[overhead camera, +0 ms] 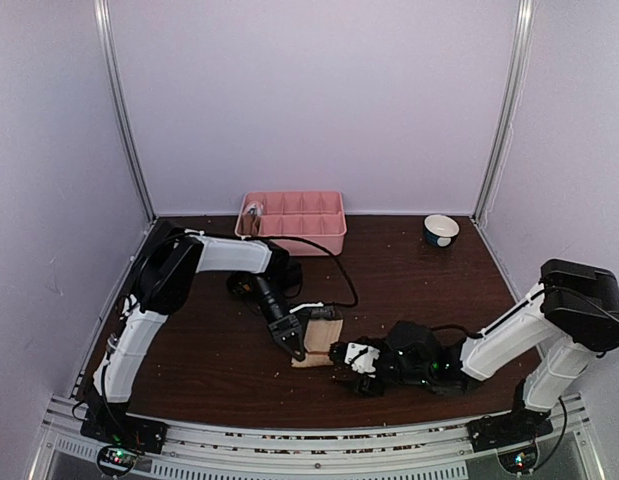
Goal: Roll the socks
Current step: Roll the sock at the center of the board.
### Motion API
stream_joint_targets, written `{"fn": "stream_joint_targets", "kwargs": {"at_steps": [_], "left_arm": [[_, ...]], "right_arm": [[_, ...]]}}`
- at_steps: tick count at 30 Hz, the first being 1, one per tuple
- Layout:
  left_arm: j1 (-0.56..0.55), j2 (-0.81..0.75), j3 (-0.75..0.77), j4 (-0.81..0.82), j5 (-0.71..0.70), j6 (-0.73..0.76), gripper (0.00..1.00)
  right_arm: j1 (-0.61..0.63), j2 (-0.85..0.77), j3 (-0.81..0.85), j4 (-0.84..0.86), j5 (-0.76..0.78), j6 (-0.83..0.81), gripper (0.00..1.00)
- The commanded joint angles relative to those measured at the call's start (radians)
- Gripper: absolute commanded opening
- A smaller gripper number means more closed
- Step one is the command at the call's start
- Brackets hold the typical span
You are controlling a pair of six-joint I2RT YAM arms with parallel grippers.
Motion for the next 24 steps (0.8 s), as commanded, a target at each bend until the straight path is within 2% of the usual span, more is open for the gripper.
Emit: {"fn": "stream_joint_targets", "kwargs": {"at_steps": [1,8,15,20,22,24], "left_arm": [[0.017,0.108,-0.003,0.054,-0.386,-0.026,0.03],[0.017,0.117,0.025,0.043,-0.388,-0.027,0.03],[0.014,0.124,0.035,0.041,-0.379,-0.025,0.03],[0.011,0.131,0.042,0.041,-0.362,-0.028,0.03],[0.012,0.128,0.044,0.041,-0.344,-0.026,0.04],[0.013,0.117,0.049,0.041,-0.307,-0.018,0.1]], "right_arm": [[0.012,0.045,0.112,-0.087,-0.041,-0.174,0.65],[0.012,0.147,0.254,-0.21,-0.066,-0.24,0.54],[0.011,0.237,0.326,-0.225,-0.012,-0.241,0.47],[0.008,0.265,0.348,-0.255,0.017,-0.21,0.36],[0.007,0.274,0.351,-0.277,0.019,-0.191,0.28],[0.003,0.287,0.361,-0.309,0.01,-0.163,0.22]]}}
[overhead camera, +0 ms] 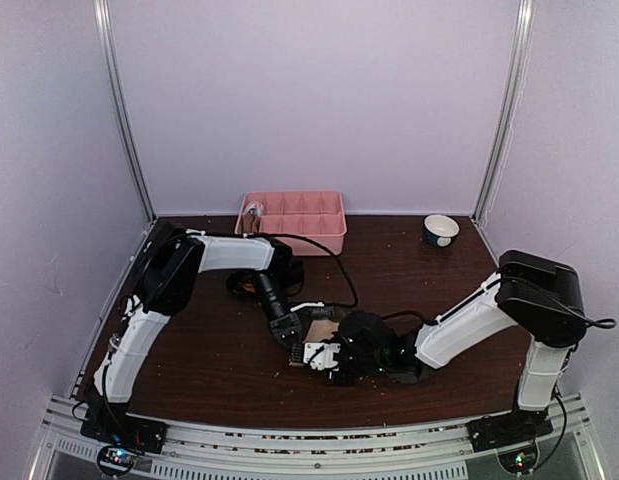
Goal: Roll the socks
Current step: Roll the sock at the center of the board.
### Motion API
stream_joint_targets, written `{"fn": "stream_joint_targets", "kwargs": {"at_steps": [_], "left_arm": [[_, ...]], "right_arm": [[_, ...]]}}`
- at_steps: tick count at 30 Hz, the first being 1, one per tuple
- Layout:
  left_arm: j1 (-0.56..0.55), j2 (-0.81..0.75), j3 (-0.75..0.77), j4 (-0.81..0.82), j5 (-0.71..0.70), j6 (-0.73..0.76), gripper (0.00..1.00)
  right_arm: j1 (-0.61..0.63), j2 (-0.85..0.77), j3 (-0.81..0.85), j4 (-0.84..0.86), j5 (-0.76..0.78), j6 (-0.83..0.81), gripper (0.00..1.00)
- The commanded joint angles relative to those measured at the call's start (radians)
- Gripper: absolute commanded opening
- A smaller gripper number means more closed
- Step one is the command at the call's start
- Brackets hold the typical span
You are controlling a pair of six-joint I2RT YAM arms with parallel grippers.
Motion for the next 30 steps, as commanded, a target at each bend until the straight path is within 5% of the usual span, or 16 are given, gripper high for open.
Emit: {"fn": "stream_joint_targets", "kwargs": {"at_steps": [1,7,13,14,15,16,24,30], "left_arm": [[0.016,0.079,-0.025,0.118,-0.21,0.016,0.17],[0.044,-0.11,-0.052,0.222,-0.103,0.078,0.64],[0.072,-0.387,-0.352,0.547,-0.137,0.047,0.71],[0.076,-0.418,-0.389,0.577,-0.151,0.045,0.77],[0.079,-0.449,-0.422,0.597,-0.16,0.041,0.95],[0.082,-0.475,-0.456,0.617,-0.162,0.049,0.98],[0.028,-0.583,-0.584,0.679,-0.133,0.205,0.98],[-0.021,-0.551,-0.578,0.716,-0.186,0.265,0.67]], "right_arm": [[-0.007,0.049,0.02,-0.121,-0.004,0.08,0.19],[-0.056,0.081,0.012,-0.191,-0.102,0.225,0.09],[-0.104,0.081,-0.078,-0.112,-0.228,0.355,0.05],[-0.111,0.085,-0.087,-0.098,-0.251,0.372,0.05],[-0.119,0.094,-0.094,-0.091,-0.273,0.385,0.05],[-0.128,0.106,-0.095,-0.089,-0.293,0.401,0.04],[-0.208,0.176,-0.106,-0.031,-0.39,0.537,0.02],[-0.286,0.213,-0.151,0.067,-0.467,0.651,0.01]]}}
